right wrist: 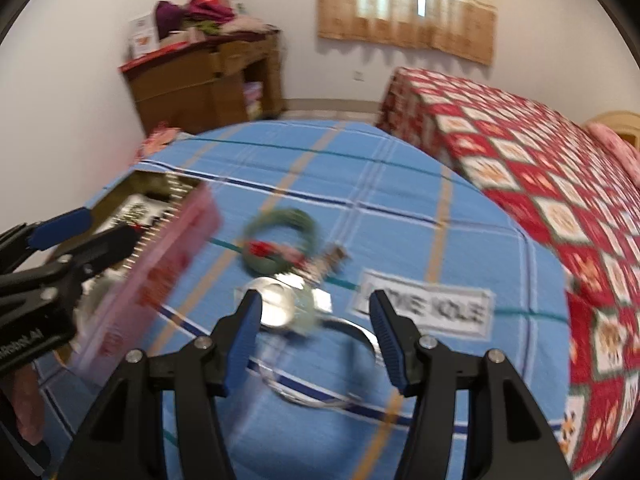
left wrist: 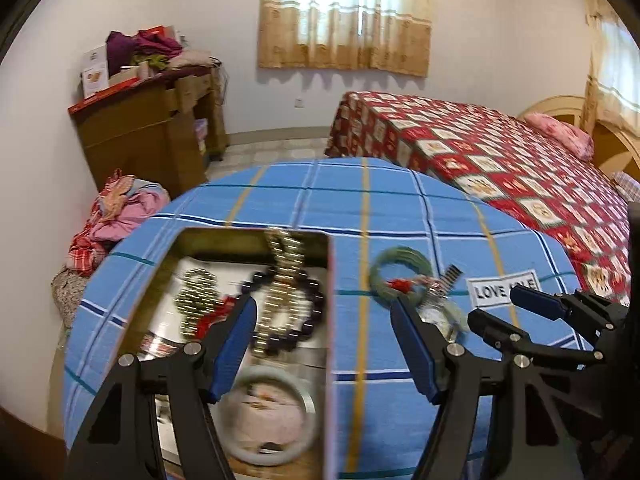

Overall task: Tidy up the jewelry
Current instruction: 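Move both tools back to the watch and bangles beside the tin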

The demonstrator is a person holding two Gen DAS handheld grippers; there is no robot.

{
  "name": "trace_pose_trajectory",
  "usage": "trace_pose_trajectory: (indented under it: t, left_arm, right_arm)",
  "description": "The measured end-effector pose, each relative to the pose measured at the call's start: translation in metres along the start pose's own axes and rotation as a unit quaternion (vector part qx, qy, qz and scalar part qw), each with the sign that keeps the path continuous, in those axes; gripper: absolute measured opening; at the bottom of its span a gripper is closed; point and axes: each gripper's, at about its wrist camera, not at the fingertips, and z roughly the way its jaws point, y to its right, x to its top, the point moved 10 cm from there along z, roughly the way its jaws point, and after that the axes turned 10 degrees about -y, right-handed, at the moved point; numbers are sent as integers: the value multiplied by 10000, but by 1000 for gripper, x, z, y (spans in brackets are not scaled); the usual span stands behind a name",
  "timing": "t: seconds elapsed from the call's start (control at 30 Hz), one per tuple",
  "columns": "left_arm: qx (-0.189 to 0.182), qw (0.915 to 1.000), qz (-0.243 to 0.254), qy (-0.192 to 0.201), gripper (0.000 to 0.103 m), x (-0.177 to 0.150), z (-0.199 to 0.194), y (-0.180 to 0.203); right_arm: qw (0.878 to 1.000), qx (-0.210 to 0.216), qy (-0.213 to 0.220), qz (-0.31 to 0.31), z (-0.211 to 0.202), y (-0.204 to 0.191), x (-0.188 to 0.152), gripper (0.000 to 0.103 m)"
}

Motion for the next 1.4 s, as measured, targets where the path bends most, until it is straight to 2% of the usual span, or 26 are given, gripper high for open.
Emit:
trace_pose_trajectory:
  t: [0.17,0.43,0.6,0.63,0.7,0.73,0.8,0.87,1.1,1.4]
  left_arm:
    - [-36,9998,179,-55,70,-6,6,26]
    - [-43,9994,326,-119,70,-10,16,42]
    - [-130,9994,280,-168,68,-8,22,47]
    - [-143,9994,279,-176,67,-9,23,48]
    - [-180,9991,312,-215,60,-10,24,50]
    - [-189,9990,329,-222,59,-11,24,51]
    - [-199,9989,363,-226,55,-12,23,52]
    - [-212,9988,375,-218,53,-12,21,53]
    - [-276,9982,484,-232,48,-12,22,65]
    - [-448,9967,581,-356,48,-10,31,86]
  right_arm:
    - [9999,-50,-69,121,3,14,-4,58]
    - [9997,-97,-188,97,6,20,-15,58]
    - [9987,-75,-500,12,19,17,-20,58]
    - [9986,-73,-532,-13,21,16,-21,56]
    - [9985,-117,-524,-99,20,15,-21,41]
    - [9985,-109,-516,-129,20,14,-22,19]
    - [9985,-78,-517,-139,19,15,-23,11]
    - [9988,-40,-487,-47,16,20,-26,8]
    - [9988,-310,-317,213,4,46,-27,6]
    - [9988,-240,-320,280,6,50,-30,6]
